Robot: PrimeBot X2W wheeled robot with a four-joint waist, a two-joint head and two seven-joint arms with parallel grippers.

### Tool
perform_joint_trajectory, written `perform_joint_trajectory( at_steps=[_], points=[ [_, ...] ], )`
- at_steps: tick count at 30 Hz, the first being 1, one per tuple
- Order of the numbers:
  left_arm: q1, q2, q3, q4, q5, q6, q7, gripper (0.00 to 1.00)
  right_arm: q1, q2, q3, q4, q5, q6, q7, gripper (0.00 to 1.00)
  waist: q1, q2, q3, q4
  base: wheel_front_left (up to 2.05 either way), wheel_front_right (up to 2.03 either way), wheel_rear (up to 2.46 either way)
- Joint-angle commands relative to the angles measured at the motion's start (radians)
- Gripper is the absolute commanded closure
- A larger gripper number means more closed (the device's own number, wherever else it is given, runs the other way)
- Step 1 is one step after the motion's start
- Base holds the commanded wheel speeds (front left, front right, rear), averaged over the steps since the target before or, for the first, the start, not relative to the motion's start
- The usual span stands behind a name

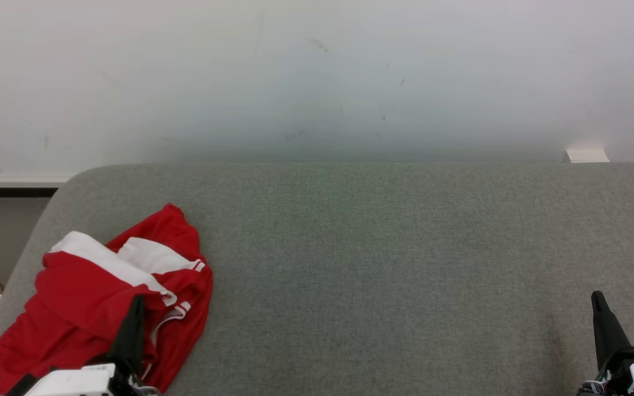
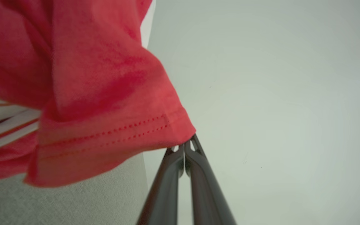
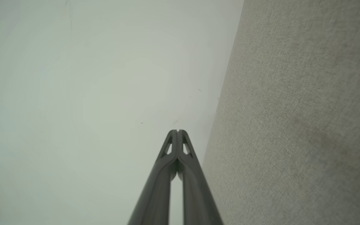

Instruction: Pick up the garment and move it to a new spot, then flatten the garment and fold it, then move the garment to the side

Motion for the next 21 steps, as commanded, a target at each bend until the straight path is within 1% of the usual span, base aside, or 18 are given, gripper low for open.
perform_joint_trajectory(
  at_steps=[1,4,5,9,21],
  points=[
    [-0.006,0.007,0.001,-0.003,-0.013,-0.007,0.003,1.0,-0.012,-0.001,-0.003,0.002,-0.003,-0.002,0.002,1.0,0.0,-0.0001,0.0,0.0,0.0,0.0,0.0],
    [-0.006,0.007,0.001,-0.003,-0.013,-0.007,0.003,1.0,-0.012,-0.001,-0.003,0.002,-0.003,-0.002,0.002,1.0,0.0,-0.0001,0.0,0.0,0.0,0.0,0.0],
    [0.0,0.0,0.0,0.0,0.0,0.0,0.0,0.0,0.0,0.0,0.0,0.0,0.0,0.0,0.0,0.0,0.0,-0.0001,0.0,0.0,0.0,0.0,0.0],
    [0.022,-0.009,-0.004,0.026,0.002,0.004,-0.004,0.0,0.023,0.009,0.007,0.024,0.0,0.0,-0.003,0.0,0.0,-0.0001,0.0,0.0,0.0,0.0,0.0],
    [0.012,-0.006,-0.036,-0.009,0.044,0.003,-0.06,0.0,0.024,0.007,0.057,-0.016,-0.01,0.0,-0.056,0.0,0.0,-0.0001,-0.001,-0.002,0.0,0.0,0.0]
  ],
)
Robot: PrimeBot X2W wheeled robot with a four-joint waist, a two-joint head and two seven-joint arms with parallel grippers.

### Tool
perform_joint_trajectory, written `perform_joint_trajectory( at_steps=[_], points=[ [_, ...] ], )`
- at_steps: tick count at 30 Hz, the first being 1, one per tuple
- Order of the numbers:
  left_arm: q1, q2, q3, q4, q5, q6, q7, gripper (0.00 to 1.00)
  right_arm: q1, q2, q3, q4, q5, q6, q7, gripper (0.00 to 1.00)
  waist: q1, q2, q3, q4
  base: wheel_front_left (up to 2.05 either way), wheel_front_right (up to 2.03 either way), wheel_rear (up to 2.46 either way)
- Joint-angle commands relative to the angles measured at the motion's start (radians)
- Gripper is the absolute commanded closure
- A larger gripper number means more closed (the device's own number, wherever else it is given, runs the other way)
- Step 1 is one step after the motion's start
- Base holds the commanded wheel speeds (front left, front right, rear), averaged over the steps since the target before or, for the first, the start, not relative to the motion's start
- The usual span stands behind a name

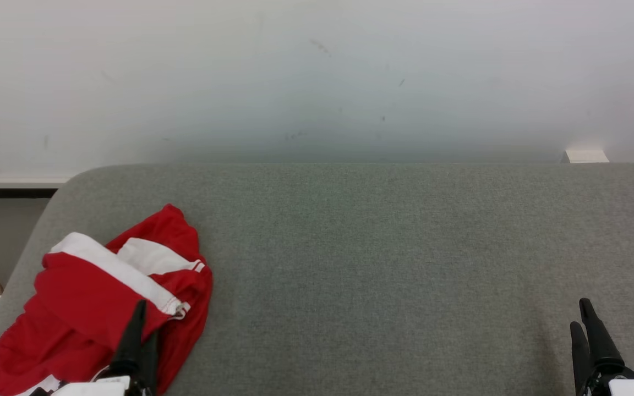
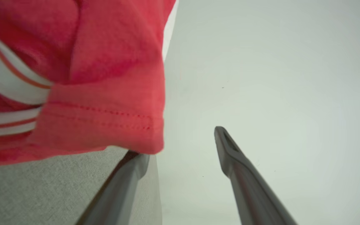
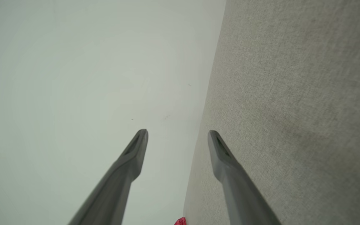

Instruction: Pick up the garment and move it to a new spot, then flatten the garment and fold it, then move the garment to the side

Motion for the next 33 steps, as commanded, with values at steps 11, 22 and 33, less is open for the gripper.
perform_joint_trajectory(
  at_steps=[11,22,33],
  points=[
    [-0.03,0.009,-0.027,-0.059,0.111,-0.003,-0.052,0.0,-0.02,-0.021,0.041,-0.065,-0.067,0.0,-0.057,0.0,0.0,0.0,-0.001,-0.003,0.0,0.0,0.0],
    [-0.037,0.018,-0.065,-0.066,0.34,-0.004,-0.095,0.0,-0.019,-0.037,0.062,-0.087,-0.216,0.0,-0.101,0.0,0.0,0.0,-0.003,-0.005,0.0,0.0,0.0],
    [-0.044,0.016,-0.055,-0.075,0.629,0.01,-0.133,0.0,-0.017,-0.057,0.07,-0.097,-0.428,-0.001,-0.139,0.0,0.0,0.0,-0.01,-0.009,0.0,0.0,0.0]
  ],
)
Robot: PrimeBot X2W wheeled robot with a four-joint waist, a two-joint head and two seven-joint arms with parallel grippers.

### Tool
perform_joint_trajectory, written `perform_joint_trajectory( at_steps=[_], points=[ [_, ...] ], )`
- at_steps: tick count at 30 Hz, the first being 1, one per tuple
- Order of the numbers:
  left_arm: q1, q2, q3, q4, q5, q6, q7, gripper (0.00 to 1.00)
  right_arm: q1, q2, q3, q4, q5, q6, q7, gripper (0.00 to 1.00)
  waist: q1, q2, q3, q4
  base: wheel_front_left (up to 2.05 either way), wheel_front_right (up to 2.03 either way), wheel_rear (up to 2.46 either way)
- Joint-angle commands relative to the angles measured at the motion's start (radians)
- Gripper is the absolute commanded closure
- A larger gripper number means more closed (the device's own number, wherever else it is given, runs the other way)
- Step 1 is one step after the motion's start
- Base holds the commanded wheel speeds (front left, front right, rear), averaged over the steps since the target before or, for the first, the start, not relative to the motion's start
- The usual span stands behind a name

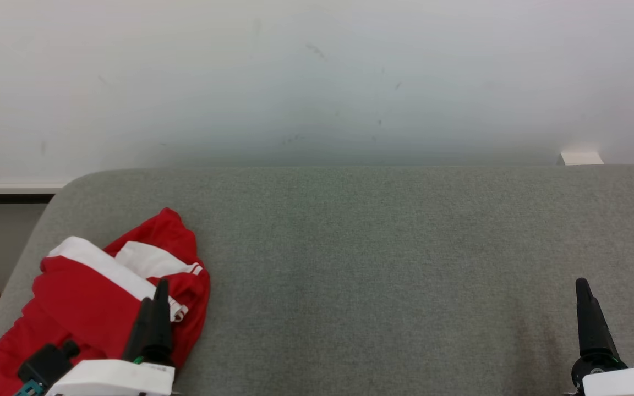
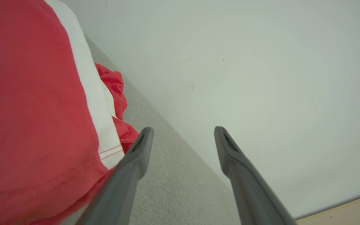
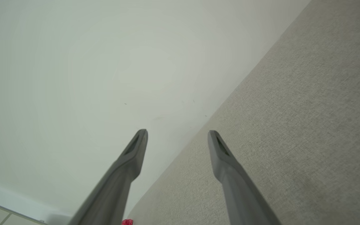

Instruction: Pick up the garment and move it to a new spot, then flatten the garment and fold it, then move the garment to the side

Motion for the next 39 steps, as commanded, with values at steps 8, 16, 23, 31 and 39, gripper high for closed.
perform_joint_trajectory(
  at_steps=[8,16,23,31,39],
  points=[
    [-0.019,0.007,0.0,-0.026,0.204,0.018,-0.031,0.0,-0.019,-0.009,-0.01,-0.021,-0.219,-0.001,-0.03,0.0,0.0,0.0,-0.003,-0.003,0.0,0.0,0.0],
    [-0.01,0.011,-0.016,-0.045,0.349,0.013,-0.054,0.0,-0.017,-0.003,-0.013,-0.03,-0.425,-0.001,-0.054,0.0,0.0,0.0,-0.005,-0.003,0.0,0.0,0.0],
    [-0.005,0.016,-0.04,-0.03,0.459,0.019,-0.073,0.0,-0.012,0.002,-0.009,-0.024,-0.572,-0.001,-0.073,0.0,0.0,0.0,-0.005,-0.006,0.0,0.0,0.0],
    [-0.009,0.02,-0.058,-0.021,0.55,0.029,-0.094,0.0,-0.012,-0.004,0.021,-0.018,-0.672,-0.001,-0.094,0.0,0.0,0.0,-0.006,-0.011,0.0,0.0,0.0],
    [-0.01,0.022,-0.068,-0.011,0.625,0.039,-0.113,0.0,-0.01,-0.013,0.041,-0.017,-0.741,-0.001,-0.113,0.0,0.0,0.0,-0.008,-0.011,0.0,0.0,0.0]
  ],
)
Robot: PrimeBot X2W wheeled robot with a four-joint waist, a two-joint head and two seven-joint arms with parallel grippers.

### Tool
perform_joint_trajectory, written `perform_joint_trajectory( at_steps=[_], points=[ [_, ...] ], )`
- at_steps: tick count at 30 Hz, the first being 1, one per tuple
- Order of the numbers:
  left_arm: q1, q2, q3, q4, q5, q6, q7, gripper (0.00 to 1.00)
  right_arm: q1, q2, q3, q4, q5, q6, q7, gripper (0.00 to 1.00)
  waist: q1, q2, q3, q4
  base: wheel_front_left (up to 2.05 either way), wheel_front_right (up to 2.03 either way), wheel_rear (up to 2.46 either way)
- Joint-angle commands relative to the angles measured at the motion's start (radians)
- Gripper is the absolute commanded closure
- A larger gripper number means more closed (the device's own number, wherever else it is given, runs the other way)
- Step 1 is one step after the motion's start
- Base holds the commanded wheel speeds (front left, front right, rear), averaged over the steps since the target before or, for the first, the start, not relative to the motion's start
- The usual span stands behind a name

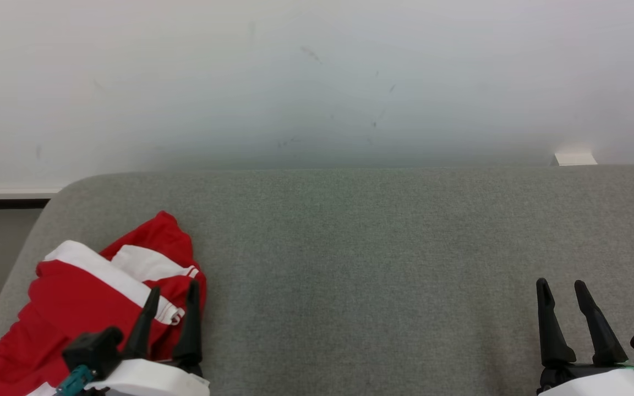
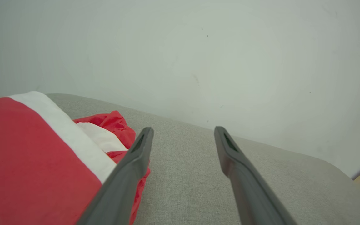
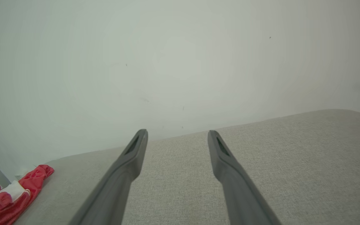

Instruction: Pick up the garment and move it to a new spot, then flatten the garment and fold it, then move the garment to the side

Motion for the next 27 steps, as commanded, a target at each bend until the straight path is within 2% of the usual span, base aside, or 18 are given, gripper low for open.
perform_joint_trajectory(
  at_steps=[1,27],
  points=[
    [-0.009,0.01,-0.004,-0.002,0.035,0.004,-0.011,0.0,-0.009,-0.008,0.002,-0.005,-0.028,-0.001,-0.011,0.0,0.0,0.0,-0.001,0.001,0.0,0.0,0.0],
    [-0.012,0.004,-0.011,0.022,0.207,0.0,-0.064,0.0,0.006,-0.002,0.009,0.008,-0.191,-0.002,-0.064,0.0,0.0,0.0,-0.015,-0.004,0.0,0.0,0.0]
  ],
)
